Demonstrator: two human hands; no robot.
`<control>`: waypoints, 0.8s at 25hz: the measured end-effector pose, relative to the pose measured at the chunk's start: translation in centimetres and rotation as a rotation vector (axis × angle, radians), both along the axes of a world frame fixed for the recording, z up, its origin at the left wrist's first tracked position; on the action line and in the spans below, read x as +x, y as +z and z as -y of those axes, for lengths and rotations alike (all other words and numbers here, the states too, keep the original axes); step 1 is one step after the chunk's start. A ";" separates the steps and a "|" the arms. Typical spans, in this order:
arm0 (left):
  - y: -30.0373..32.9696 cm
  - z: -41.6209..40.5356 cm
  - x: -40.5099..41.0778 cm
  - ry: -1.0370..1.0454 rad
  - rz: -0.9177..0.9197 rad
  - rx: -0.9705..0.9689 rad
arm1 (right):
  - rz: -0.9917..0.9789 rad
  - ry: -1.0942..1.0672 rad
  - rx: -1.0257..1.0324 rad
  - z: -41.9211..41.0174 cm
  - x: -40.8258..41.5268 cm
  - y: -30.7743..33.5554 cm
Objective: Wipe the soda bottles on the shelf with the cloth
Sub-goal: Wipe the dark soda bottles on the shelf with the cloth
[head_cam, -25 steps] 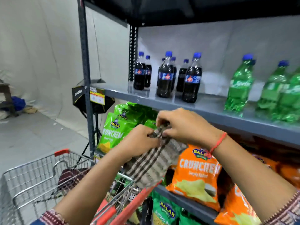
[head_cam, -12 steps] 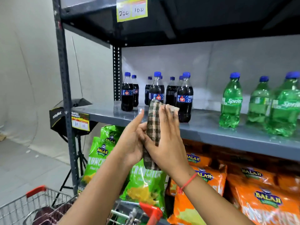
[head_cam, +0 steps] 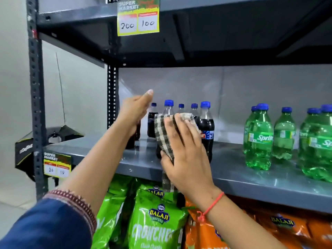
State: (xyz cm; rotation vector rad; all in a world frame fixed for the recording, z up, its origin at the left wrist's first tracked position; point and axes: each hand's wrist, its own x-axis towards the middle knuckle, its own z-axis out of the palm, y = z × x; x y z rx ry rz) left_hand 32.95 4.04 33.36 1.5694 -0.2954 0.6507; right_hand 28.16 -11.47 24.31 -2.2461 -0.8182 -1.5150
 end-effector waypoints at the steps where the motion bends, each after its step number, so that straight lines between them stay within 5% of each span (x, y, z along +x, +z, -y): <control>1: 1.2 0.2 1.0 -0.011 -0.010 0.080 | 0.011 -0.010 -0.026 -0.2 0.4 0.3; 6: 4.0 1.9 3.9 -0.146 -0.124 0.265 | -0.044 -0.122 -0.254 -1.2 3.1 1.9; 10: 3.8 1.7 5.2 -0.248 -0.137 0.157 | 0.029 -0.224 -0.509 -0.6 5.9 2.2; 16: 3.7 1.6 5.2 -0.299 -0.140 0.148 | 0.200 -0.311 -0.626 -0.2 6.6 2.8; 20: 3.8 1.5 5.3 -0.299 -0.155 0.136 | 0.129 -0.164 -0.602 -0.3 6.9 3.4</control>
